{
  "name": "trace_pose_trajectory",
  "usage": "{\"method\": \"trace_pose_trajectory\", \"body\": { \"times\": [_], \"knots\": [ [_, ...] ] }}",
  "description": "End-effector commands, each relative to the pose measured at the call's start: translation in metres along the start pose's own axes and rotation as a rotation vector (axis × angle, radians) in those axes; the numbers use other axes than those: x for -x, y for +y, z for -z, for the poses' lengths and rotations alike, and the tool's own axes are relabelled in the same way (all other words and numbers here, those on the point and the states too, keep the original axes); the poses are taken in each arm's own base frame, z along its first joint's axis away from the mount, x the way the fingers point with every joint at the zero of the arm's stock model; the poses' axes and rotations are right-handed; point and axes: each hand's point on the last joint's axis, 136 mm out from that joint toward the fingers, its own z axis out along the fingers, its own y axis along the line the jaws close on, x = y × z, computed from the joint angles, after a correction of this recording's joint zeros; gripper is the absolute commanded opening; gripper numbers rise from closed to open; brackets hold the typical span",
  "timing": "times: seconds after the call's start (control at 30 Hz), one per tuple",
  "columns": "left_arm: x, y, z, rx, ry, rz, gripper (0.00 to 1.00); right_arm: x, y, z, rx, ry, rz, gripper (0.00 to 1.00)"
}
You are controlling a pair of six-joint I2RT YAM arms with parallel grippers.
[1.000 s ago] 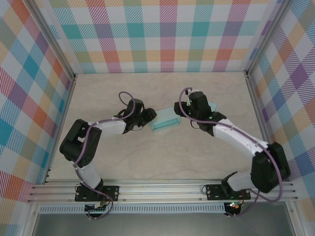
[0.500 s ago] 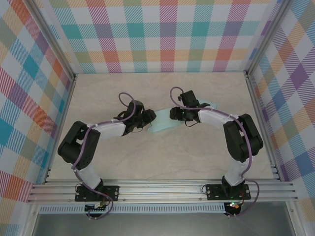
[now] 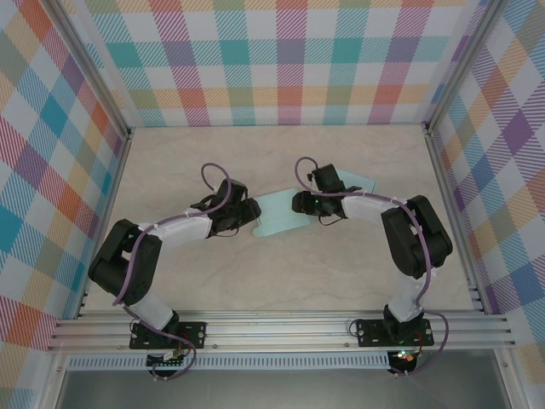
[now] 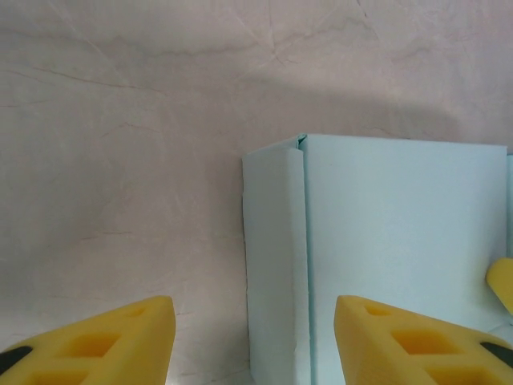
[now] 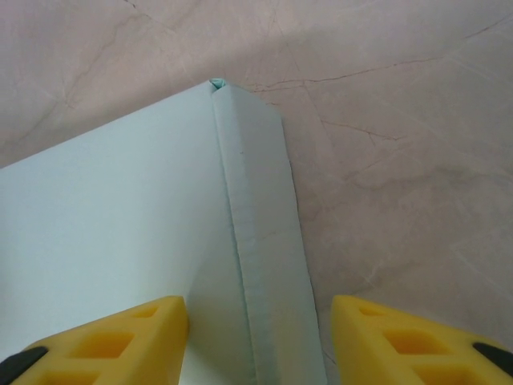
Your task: Fold the paper box
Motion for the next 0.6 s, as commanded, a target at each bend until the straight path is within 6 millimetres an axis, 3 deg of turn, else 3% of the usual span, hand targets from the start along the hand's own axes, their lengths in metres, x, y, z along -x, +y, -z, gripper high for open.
{"method": "trace_pose_trajectory", "body": {
  "times": [0.0, 0.3, 0.57],
  "knots": [
    [-0.004, 0.007, 0.004, 0.045, 0.004, -0.044, 0.54, -0.038, -0.017, -0.014, -0.023, 0.118, -0.052, 0.51],
    [-0.008, -0.009, -0.012, 0.01, 0.046, -0.089, 0.51, -0.044, 0.0, -0.001, 0.07, 0.131, -0.105, 0.52],
    [-0.016, 0.002, -0.024, 0.056, 0.09, -0.121, 0.32, -0.048, 0.005, 0.019, 0.187, 0.11, -0.202, 0.6]
  ]
}}
